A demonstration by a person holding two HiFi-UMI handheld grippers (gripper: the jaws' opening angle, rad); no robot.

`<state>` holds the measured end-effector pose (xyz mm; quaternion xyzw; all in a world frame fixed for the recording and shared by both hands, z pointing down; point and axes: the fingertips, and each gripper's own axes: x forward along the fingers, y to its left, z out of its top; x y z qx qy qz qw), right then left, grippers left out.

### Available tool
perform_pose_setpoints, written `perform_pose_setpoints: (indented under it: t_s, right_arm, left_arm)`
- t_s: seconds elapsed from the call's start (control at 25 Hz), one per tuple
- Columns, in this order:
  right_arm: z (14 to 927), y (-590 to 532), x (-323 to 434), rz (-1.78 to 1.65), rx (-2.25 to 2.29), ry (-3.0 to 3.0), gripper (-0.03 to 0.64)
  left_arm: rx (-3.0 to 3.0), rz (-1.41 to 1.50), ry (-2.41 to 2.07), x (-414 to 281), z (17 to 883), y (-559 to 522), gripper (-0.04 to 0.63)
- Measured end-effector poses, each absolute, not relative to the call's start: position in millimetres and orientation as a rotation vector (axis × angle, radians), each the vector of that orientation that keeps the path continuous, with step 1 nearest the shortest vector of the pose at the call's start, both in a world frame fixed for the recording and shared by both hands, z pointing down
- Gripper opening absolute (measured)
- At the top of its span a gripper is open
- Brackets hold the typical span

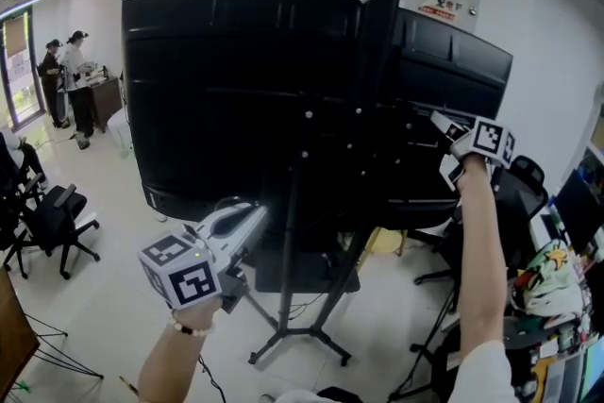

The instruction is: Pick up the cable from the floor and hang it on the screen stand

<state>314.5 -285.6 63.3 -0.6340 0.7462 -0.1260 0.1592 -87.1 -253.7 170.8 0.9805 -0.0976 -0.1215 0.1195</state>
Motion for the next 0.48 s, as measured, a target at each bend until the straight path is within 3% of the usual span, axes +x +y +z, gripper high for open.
perform_pose_setpoints:
  t_s: [0.48]
  right_arm:
    - [180,-262,308,-0.471,-2.071,2.215,0.038]
  left_arm:
    - [2.727,-0.113,-0.094,-2,279,-203,0.017]
